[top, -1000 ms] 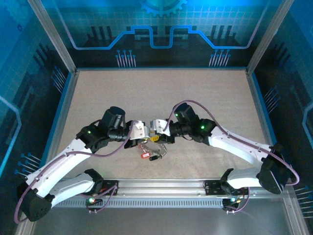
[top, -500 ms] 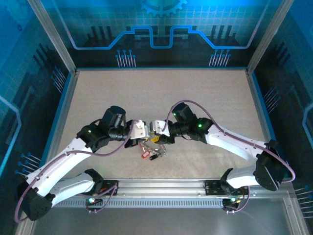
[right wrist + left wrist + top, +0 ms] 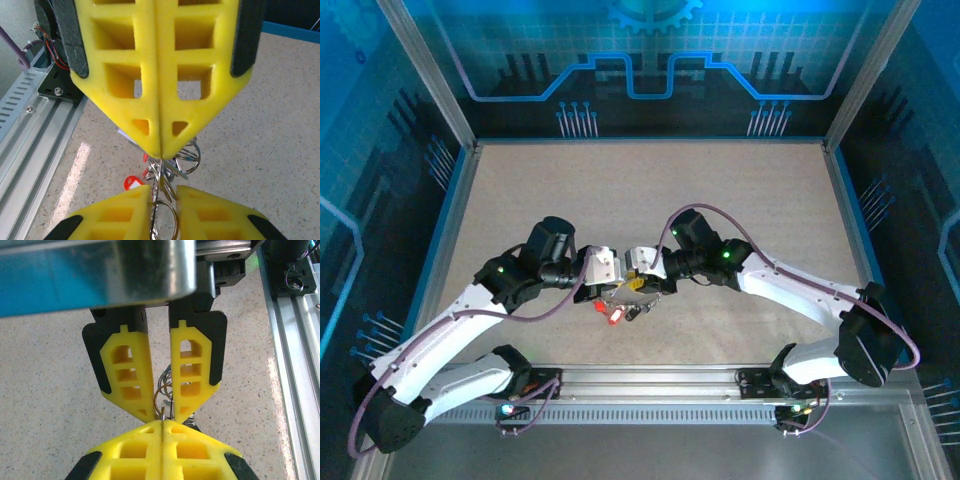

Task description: Put the keys on the keyring

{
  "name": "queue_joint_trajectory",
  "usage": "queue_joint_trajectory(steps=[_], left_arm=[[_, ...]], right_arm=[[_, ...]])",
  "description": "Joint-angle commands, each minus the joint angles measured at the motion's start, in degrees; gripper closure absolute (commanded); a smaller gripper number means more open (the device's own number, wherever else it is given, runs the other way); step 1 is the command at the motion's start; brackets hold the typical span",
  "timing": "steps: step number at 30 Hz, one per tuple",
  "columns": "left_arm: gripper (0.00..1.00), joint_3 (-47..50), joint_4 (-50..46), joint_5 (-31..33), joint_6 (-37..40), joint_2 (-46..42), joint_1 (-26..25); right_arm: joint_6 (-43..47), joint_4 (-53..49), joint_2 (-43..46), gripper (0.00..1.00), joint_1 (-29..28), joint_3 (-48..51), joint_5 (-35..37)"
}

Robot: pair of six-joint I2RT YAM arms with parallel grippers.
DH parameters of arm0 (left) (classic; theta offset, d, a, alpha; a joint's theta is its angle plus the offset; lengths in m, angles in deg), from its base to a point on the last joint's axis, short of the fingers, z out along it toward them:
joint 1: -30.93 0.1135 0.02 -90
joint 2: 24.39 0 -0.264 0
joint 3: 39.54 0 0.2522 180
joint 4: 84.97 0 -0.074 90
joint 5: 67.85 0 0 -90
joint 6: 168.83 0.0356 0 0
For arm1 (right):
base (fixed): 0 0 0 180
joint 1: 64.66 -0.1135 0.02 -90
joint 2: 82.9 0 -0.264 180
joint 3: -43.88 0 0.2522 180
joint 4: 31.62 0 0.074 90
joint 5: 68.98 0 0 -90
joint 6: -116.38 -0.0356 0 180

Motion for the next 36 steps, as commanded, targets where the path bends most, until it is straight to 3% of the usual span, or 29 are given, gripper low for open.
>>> queue_joint_trajectory(steps=[1, 8, 13, 23, 27, 28, 30, 31, 32, 33, 36], left_arm=[[1.0, -0.06, 2.28, -3.16, 2.11, -1.51, -0.39], [1.0, 0.55, 2.44, -3.46, 2.99, -2.88, -0.26], [1.0, 1.52, 2.72, -3.38, 3.59, -4.31, -0.28], [1.0, 3.27, 4.12, -3.86, 3.44, -5.43, -0.27], [1.0, 3.72, 4.37, -3.2, 3.25, -4.71, -0.19], [1.0, 3.97, 5.06, -2.24, 2.09, -4.49, -0.14], [1.0, 4.75, 7.6, 1.72, -2.92, -4.27, 0.19], [0.93, 5.53, 9.26, 3.11, -5.55, -4.29, 0.4], [0.76, 6.84, 12.32, 5.18, -10.28, -4.57, 0.67], [0.69, 8.42, 15.55, 7.45, -15.77, -4.66, 0.72], [0.59, 10.74, 20.25, 15.6, -32.26, -3.8, 0.86]], right_arm=[[-0.54, 1.97, 0.18, 0.8, 0.35, 0.14, -3.07], [0.06, 1.65, 0.04, 0.88, 0.47, 0.26, -4.2], [-0.83, 2.3, 0.18, 0.8, 0.51, 0.62, -4.82], [-1.34, 1.91, -2.56, 0.82, 0.5, -0.97, -6.79], [-2.69, 3.9, -2.4, 0.88, 0.59, 0.25, -3.79], [-3.03, 4.6, -2.3, 0.88, 0.78, 0.72, -2.77], [-4.26, 6.33, -1.69, 0.77, 1.48, 1.89, 0.28], [-4.95, 7.42, -1.21, 0.76, 1.91, 2.59, 1.85], [-5.67, 8.49, -0.47, 0.76, 2.68, 3.46, 3.27], [-7.1, 10.0, 0.24, 0.75, 3.6, 4.4, 5.51], [-13.61, 12.97, 1.35, 0.65, 6.44, 6.44, 15.58]])
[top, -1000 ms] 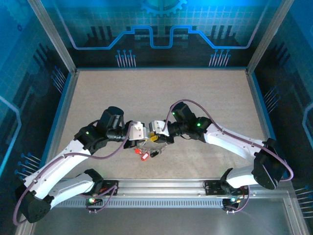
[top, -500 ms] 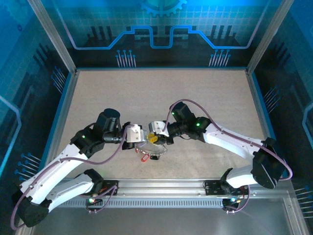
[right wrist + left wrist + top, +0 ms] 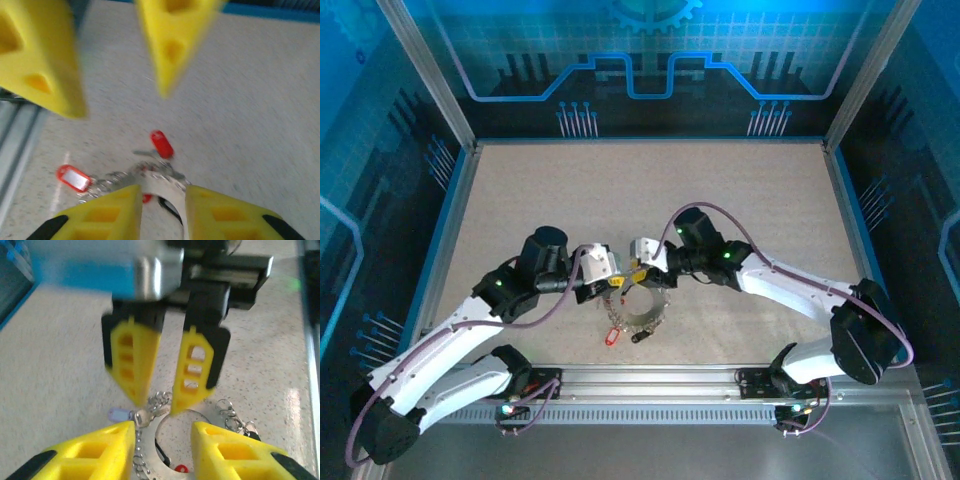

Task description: Put the keys on the keyring

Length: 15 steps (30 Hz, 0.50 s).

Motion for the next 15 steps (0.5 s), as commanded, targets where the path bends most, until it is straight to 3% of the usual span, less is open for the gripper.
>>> queue_joint_trajectory(steps=[1, 3, 7, 9, 15], left_arm=[[0.55, 2.37, 8.68, 13.34, -25.86, 1.54, 0.64], [0.49, 3.2, 10.21, 18.04, -38.33, 4.39, 1.37], [0.43, 3.56, 14.54, 16.2, -47.14, 11.57, 1.67], [0.43, 1.16, 14.89, 16.11, -50.9, 16.12, 1.66], [0.43, -12.97, 2.29, 11.06, -61.81, 31.53, 2.68]], right_arm=[[-9.69, 5.21, 2.02, 0.63, 3.66, 2.05, 13.51], [-16.59, 3.78, 1.06, 0.62, 6.72, 1.05, 17.69], [-30.14, -7.76, -5.66, 0.59, 12.04, -6.76, 15.48], [-36.33, -15.34, -11.53, 0.66, 14.19, -12.24, 14.69], [-43.53, -20.74, -22.84, 0.64, 13.88, -19.74, 6.72]])
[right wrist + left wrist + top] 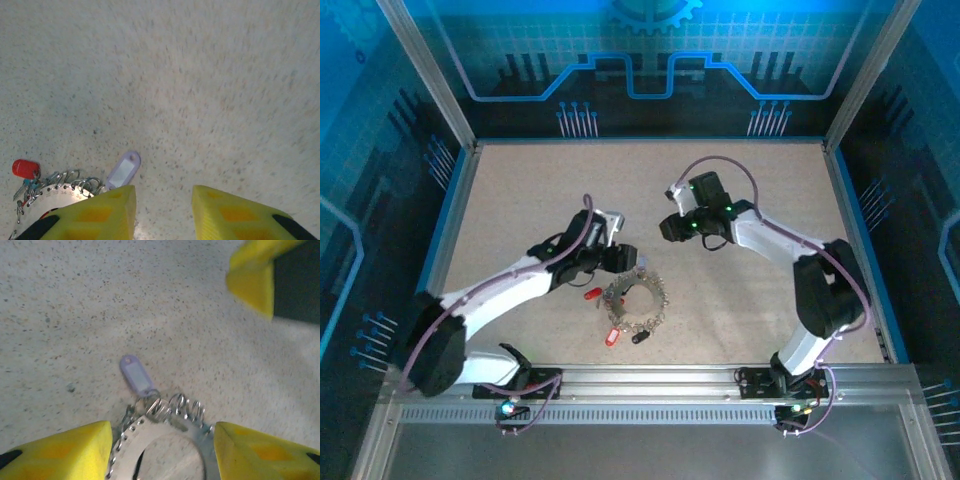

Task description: Put the keys on the keyring

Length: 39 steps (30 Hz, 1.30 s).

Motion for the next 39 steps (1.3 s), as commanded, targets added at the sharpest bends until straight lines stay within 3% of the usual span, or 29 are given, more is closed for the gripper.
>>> queue_joint_trajectory(steps=[1, 5, 10, 14, 22, 26, 32, 39], left_arm=[[0.43, -7.19, -7.56, -3.75, -10.97, 4.86, 1.38], [0.44, -5.32, -9.09, -5.4, -16.33, 5.11, 5.09], [0.46, 0.36, -8.34, -11.85, -20.32, 1.78, 12.0], [0.44, 2.47, -8.09, -13.64, -19.57, 0.47, 11.58], [0.43, 7.44, -3.24, -15.04, -22.83, -0.53, 8.78], [0.41, 9.46, 1.32, -15.93, -23.09, 0.23, 5.72], [0.41, 12.28, 6.88, -16.21, -23.38, 1.28, 4.48], [0.41, 14.12, 8.59, -14.81, -23.07, 1.59, 4.33]], right_arm=[[-6.85, -7.76, -5.26, 0.64, -1.37, -3.99, -6.38], [-7.59, -8.03, -9.66, 0.65, -2.06, -5.5, -12.39], [-4.62, -12.35, -13.53, 0.61, -4.85, -7.82, -12.32], [-4.65, -12.96, -16.2, 0.61, -5.67, -9.4, -15.25], [-5.53, -15.27, -19.07, 0.63, -7.32, -10.93, -14.26], [-6.63, -14.53, -19.28, 0.71, -7.38, -10.59, -19.32], [-8.44, -13.07, -19.02, 0.71, -7.32, -9.89, -22.74], [-7.44, -15.3, -19.72, 0.71, -8.74, -10.34, -18.5]])
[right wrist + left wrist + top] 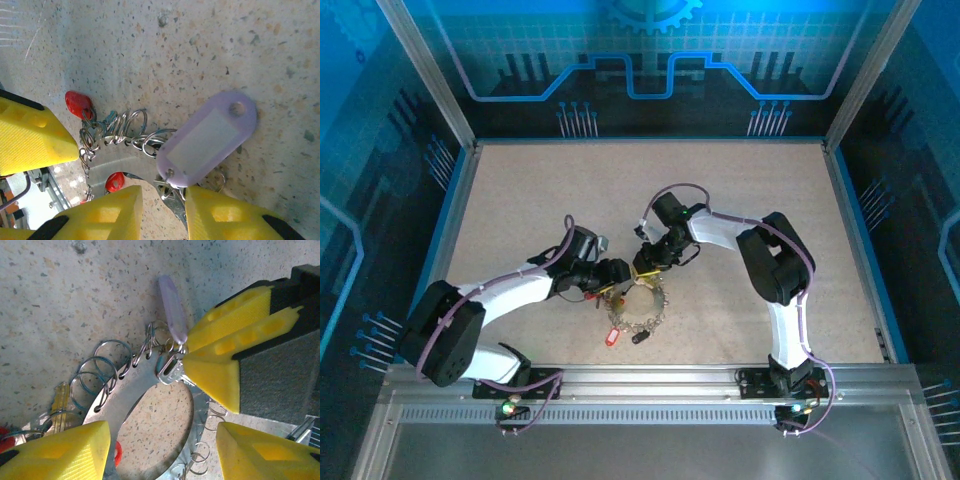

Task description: Put the keys on the keyring

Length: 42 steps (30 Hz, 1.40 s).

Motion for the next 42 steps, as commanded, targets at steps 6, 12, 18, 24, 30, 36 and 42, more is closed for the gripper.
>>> queue_joint_trajectory(steps=[6, 12, 18, 24, 30, 36, 42], left_arm=[[0.42, 2.49, 3.66, 0.69, -0.83, 0.92, -0.38], [0.44, 2.99, 4.99, 2.09, -0.57, 1.69, -0.3], [0.45, 2.69, 4.57, 2.74, 0.54, 1.53, -0.34], [0.48, 3.24, 4.76, 3.43, 1.23, 0.74, -0.37], [0.51, 3.92, 7.01, 2.77, 4.0, -1.07, -0.37], [0.52, 2.35, 8.62, 9.57, 12.58, -3.24, -7.39], [0.51, -6.43, -4.73, 21.62, 12.83, 3.85, -13.94]], right_arm=[[1.66, -5.29, 0.4, 0.67, -2.52, -0.3, 5.36], [1.82, -4.8, 3.39, 0.66, -3.69, 1.41, 6.27], [3.32, -7.74, 3.8, 0.67, -5.79, 1.23, 11.59], [4.23, -7.44, 6.99, 0.67, -8.83, 2.01, 19.08], [10.45, -2.51, 13.37, 0.68, -4.99, 3.57, 15.26], [16.81, 9.27, 18.96, 0.75, -0.54, 10.21, 19.35], [10.21, 13.94, 21.74, 0.68, 3.9, 14.12, 21.98]])
